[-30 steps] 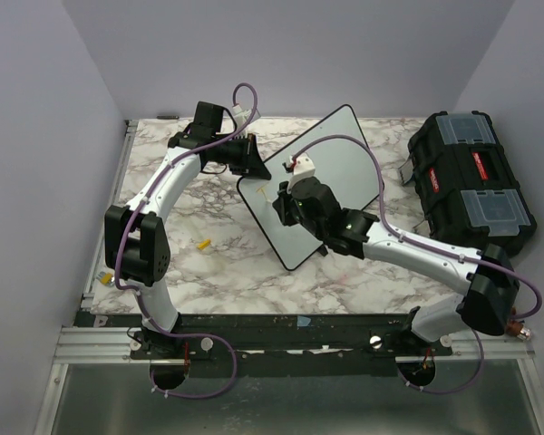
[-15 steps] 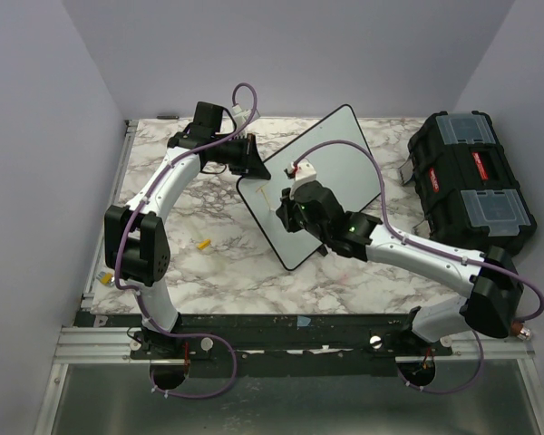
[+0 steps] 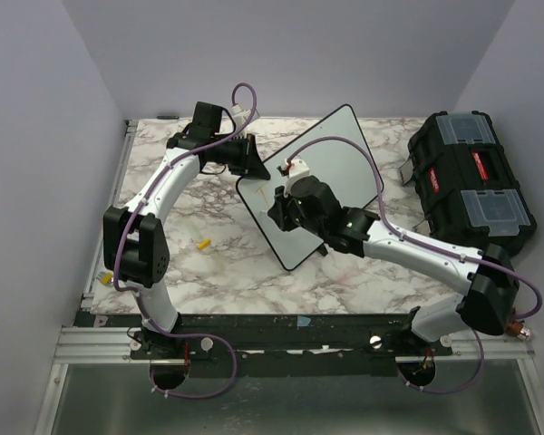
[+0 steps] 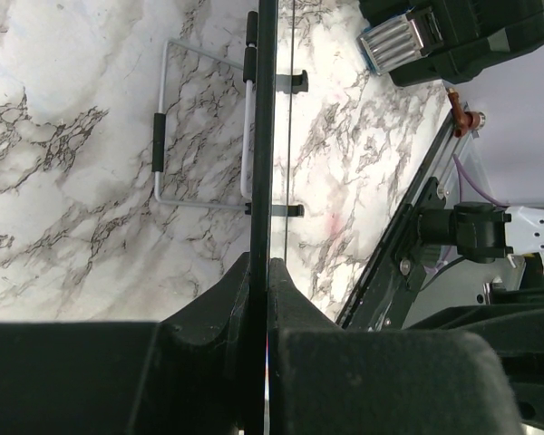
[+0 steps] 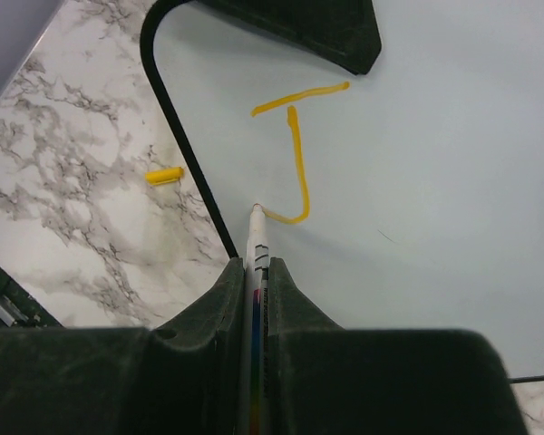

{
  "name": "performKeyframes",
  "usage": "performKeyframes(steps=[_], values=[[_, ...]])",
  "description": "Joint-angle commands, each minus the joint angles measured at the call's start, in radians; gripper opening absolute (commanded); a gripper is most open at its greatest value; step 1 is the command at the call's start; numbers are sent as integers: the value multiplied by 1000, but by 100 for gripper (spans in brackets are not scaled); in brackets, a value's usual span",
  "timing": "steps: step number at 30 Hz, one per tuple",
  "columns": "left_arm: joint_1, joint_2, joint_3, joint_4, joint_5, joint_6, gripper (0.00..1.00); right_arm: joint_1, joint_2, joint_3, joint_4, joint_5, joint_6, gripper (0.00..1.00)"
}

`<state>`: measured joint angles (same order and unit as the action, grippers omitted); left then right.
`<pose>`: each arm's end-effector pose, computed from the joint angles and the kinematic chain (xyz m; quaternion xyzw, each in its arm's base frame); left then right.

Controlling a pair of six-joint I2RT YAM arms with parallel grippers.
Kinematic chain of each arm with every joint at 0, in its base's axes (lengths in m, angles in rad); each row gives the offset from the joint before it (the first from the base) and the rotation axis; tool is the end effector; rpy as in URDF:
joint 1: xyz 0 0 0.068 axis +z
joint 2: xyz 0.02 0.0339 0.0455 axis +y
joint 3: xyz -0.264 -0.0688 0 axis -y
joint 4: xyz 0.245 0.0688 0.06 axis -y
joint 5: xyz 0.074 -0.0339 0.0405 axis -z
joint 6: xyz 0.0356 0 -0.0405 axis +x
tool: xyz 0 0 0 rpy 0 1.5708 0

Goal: Write a sentence on the whiteboard

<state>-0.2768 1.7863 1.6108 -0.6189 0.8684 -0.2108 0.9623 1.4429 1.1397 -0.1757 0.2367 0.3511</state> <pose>0.3736 -0.1344 0.3185 0.1869 0.8340 -0.4608 0.2392 0.1980 0.2697 0.3094 -0.1969 0.8278 0.2349 0.4700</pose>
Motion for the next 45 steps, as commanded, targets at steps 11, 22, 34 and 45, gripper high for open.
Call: performKeyframes(steps=[11,22,34,45], values=[[-11,-64,2,31,-10,28,0,0,-19,131,15,34,-6,1],[-11,-78,-13,44,-13,25,0,-72,-146,-30,67,149,34,1],[-12,-87,-11,50,-6,21,0,-135,-106,-17,88,20,-8,1],[-12,-93,-19,51,-9,21,0,-135,-50,13,118,-32,-16,1]])
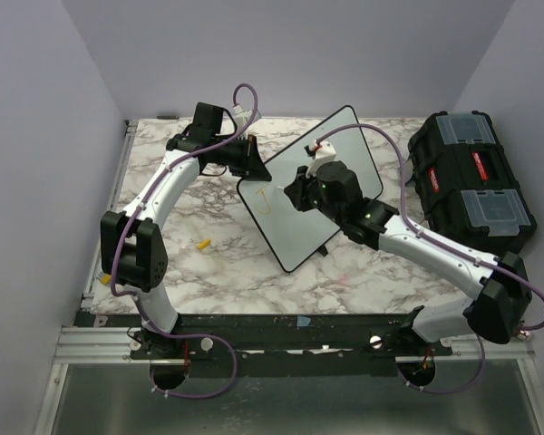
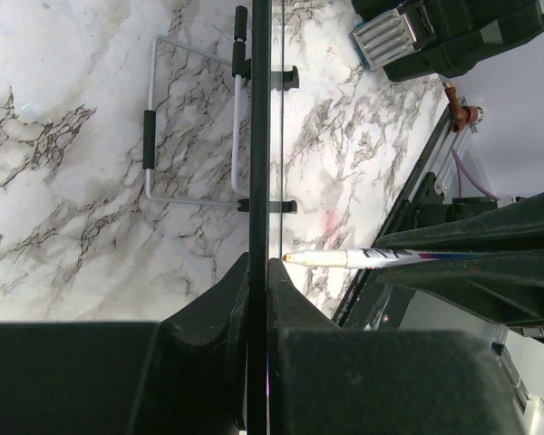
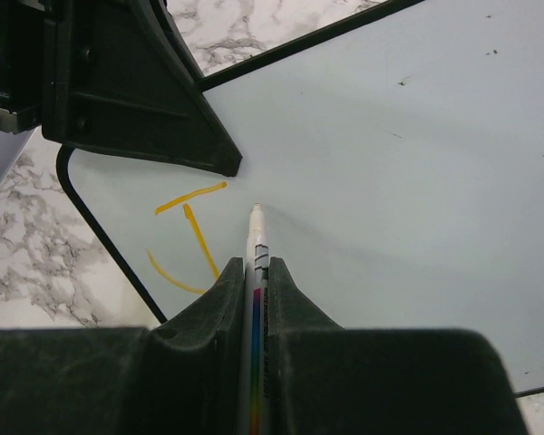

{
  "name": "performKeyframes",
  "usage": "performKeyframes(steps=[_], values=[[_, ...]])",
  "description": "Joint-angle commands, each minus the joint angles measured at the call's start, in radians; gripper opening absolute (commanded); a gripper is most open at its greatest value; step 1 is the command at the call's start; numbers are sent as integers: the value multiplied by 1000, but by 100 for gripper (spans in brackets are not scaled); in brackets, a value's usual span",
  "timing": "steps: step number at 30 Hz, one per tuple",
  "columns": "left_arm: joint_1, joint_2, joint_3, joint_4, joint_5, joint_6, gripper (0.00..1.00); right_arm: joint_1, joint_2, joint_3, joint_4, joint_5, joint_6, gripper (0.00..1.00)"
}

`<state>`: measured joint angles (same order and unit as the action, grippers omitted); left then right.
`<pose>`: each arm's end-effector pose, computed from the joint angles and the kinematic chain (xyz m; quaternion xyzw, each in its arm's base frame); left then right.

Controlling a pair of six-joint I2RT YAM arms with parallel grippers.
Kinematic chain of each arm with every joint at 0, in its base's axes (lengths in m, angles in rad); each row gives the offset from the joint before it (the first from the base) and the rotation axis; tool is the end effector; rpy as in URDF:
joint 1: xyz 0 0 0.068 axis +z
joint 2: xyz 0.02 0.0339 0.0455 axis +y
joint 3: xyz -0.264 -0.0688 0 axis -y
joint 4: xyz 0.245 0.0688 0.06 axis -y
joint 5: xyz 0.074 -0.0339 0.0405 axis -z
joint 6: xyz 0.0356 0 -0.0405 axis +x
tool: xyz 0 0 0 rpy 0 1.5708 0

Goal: Write a sentence on the whiteboard

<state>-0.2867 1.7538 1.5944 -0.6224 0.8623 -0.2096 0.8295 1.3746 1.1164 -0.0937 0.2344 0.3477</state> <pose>0.3649 -0.1358 0.3250 0.1928 0.8319 -0.4598 0.2437 0.2240 0.2324 0.3304 -0.1293 0.8068 0.2359 0.5261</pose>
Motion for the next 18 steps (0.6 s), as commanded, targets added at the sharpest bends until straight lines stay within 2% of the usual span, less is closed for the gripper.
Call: performKeyframes(steps=[1,18], values=[[-3,-62,-3,55,-4,19,0,-2,21,37,37,-29,-12,1],[-6,-60,-3,57,-2,18,0,-2,35,18,41,-86,-17,1]])
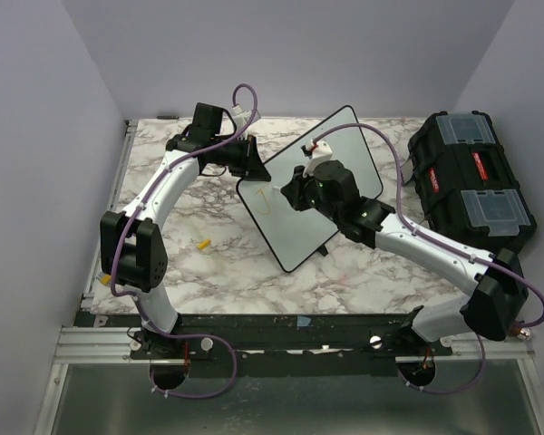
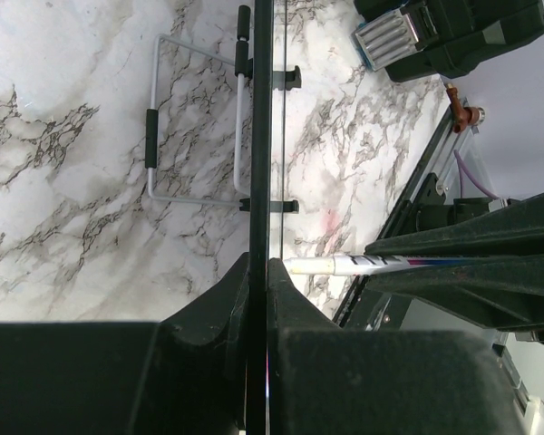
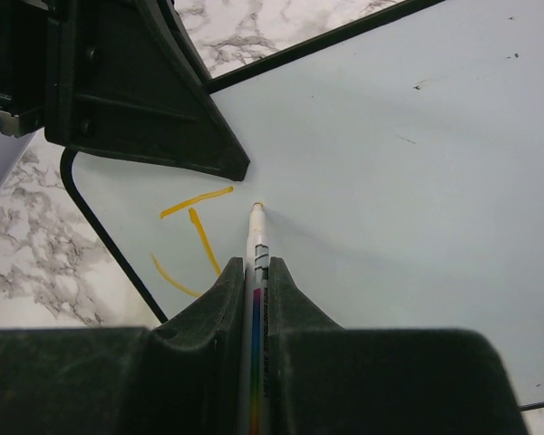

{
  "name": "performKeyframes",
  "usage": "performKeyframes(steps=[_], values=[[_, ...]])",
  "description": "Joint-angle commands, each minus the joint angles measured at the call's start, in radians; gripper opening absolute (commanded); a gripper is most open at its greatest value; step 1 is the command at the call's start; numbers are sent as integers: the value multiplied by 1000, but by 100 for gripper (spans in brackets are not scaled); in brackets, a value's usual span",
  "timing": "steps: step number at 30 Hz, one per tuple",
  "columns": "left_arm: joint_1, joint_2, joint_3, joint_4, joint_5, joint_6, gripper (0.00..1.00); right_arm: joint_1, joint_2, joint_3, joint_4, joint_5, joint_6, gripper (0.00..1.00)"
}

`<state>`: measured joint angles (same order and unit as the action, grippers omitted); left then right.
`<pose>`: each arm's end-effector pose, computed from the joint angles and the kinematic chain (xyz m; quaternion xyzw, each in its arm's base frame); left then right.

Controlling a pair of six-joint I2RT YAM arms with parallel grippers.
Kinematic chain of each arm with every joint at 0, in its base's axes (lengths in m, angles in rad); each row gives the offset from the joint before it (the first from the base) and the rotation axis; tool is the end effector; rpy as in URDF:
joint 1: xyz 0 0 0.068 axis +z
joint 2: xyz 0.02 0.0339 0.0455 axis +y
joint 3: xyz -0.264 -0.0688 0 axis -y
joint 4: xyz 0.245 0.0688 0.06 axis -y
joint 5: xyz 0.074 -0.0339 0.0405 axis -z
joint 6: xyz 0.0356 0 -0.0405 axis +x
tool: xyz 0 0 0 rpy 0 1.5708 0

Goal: Write a sentence on the whiteboard

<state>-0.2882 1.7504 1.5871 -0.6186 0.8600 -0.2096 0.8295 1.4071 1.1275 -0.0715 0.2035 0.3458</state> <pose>0.3640 -0.1360 0.3241 0.1931 0.8322 -0.4590 0.2437 0.2290 0.2395 0.3266 -0.1388 0.8057 0.2466 0.5204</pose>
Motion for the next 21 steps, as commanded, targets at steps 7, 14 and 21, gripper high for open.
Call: performKeyframes(steps=[7,14,21], values=[[-5,-55,5,54,-1,16,0,-2,-11,-23,0,-98,-12,1],[-6,-56,6,54,-4,16,0,-3,-21,-53,-26,-100,-10,1],[-6,-57,4,53,-4,18,0,-3,-43,-92,-40,-33,-6,1]])
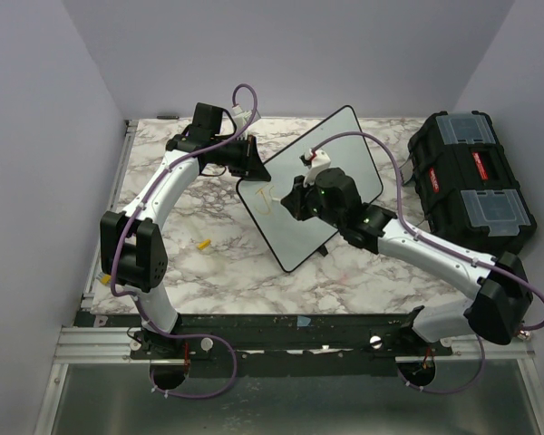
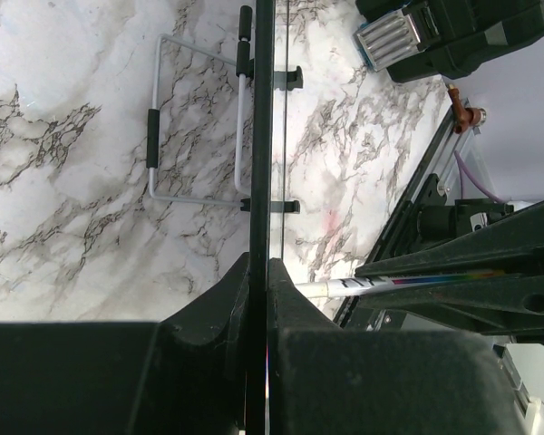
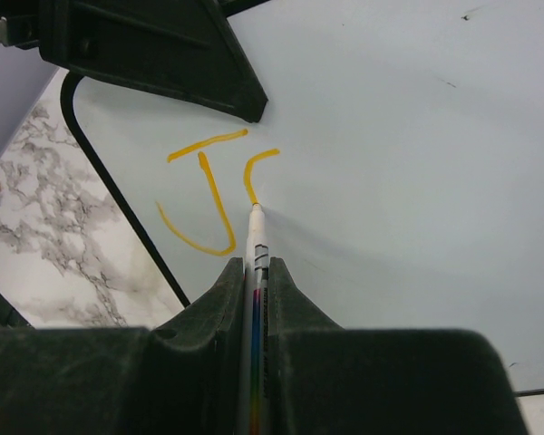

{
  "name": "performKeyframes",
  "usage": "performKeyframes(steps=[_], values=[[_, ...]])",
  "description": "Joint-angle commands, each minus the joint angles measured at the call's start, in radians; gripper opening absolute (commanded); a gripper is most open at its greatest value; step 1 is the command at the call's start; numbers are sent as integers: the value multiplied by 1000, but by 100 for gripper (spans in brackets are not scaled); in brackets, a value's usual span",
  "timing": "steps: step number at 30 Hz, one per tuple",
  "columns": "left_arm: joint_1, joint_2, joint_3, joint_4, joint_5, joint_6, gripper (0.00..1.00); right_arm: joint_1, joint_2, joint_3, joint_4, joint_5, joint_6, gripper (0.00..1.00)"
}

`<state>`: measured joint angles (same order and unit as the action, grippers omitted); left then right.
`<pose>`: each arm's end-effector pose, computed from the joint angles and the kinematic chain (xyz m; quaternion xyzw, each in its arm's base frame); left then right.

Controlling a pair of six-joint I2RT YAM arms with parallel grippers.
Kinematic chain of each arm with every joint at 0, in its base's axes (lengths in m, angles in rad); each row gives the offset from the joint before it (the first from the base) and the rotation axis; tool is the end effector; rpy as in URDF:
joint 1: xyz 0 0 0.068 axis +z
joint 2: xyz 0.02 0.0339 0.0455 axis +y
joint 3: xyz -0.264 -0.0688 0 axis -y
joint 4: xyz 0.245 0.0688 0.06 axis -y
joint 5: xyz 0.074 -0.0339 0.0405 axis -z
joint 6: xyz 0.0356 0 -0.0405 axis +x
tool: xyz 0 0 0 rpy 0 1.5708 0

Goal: Write a sentence on the whiteboard

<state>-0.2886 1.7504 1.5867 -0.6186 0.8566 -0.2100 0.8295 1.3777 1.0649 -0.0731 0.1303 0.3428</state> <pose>0.3640 -0.1361 0.3239 0.1924 0.8330 -0.4578 0.2440 0.2210 0.2345 0.3132 -0.1642 0.8122 0.2632 0.4941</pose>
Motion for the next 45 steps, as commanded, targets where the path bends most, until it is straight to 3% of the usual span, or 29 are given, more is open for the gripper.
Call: performKeyframes(steps=[1,17,32,45], values=[[-6,-58,5,53,-1,18,0,-3,-14,-30,-40,55,-3,1],[-7,-62,-1,52,-3,21,0,-3,55,72,-39,169,-29,1],[-9,-60,0,52,-6,21,0,-2,74,115,-11,74,-33,1],[-9,-63,-1,59,-20,20,0,-2,-14,26,16,14,1,1]])
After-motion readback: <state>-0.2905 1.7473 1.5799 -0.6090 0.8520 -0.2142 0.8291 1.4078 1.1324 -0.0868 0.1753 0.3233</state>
